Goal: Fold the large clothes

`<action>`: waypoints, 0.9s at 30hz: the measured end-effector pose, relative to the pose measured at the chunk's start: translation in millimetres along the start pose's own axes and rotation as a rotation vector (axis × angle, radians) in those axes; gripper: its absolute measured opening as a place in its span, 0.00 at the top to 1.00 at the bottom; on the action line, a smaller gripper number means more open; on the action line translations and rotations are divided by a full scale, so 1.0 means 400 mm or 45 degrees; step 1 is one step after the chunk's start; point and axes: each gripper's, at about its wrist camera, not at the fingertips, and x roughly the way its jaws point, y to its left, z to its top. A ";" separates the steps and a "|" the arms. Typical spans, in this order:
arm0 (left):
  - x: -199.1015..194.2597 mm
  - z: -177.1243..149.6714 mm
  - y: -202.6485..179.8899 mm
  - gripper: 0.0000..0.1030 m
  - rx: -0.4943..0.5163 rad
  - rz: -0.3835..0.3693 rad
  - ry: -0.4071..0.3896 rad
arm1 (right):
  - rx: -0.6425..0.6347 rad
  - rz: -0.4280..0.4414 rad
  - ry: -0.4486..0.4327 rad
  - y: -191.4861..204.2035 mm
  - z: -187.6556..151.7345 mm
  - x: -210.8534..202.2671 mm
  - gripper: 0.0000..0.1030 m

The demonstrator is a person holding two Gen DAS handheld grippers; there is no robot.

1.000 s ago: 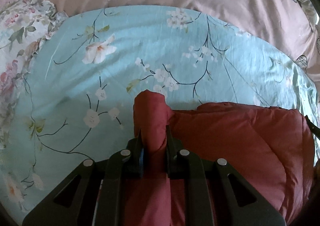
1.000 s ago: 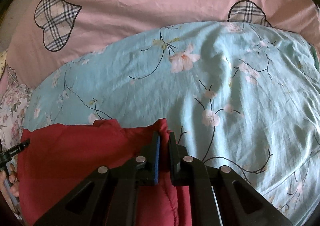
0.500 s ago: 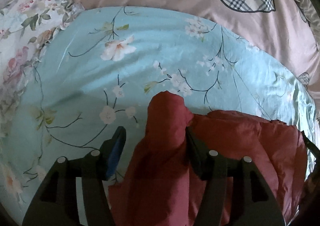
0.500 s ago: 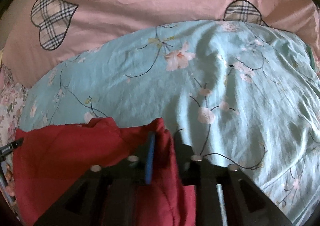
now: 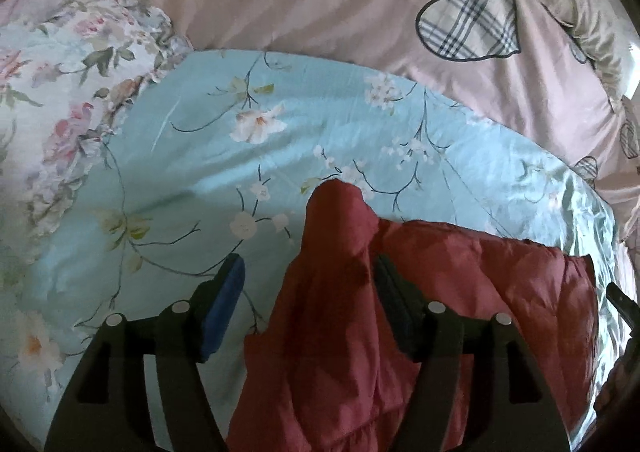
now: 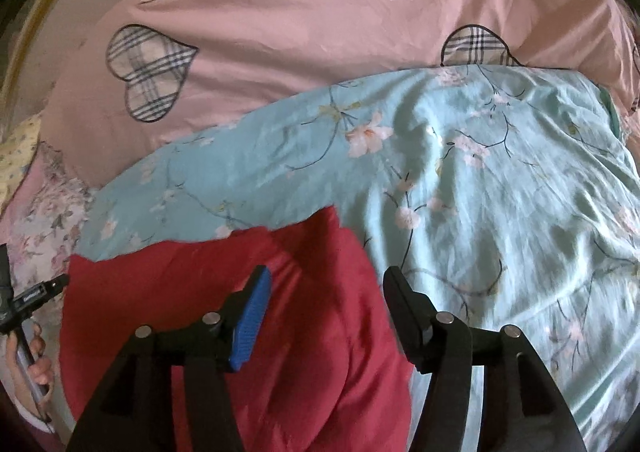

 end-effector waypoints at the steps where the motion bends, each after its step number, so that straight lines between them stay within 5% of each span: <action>1: -0.009 -0.008 0.000 0.36 0.002 -0.002 -0.003 | -0.008 0.006 -0.003 0.005 -0.011 -0.011 0.40; 27: -0.200 -0.309 -0.048 0.32 0.120 -0.131 -0.003 | -0.133 0.083 -0.013 0.144 -0.279 -0.179 0.28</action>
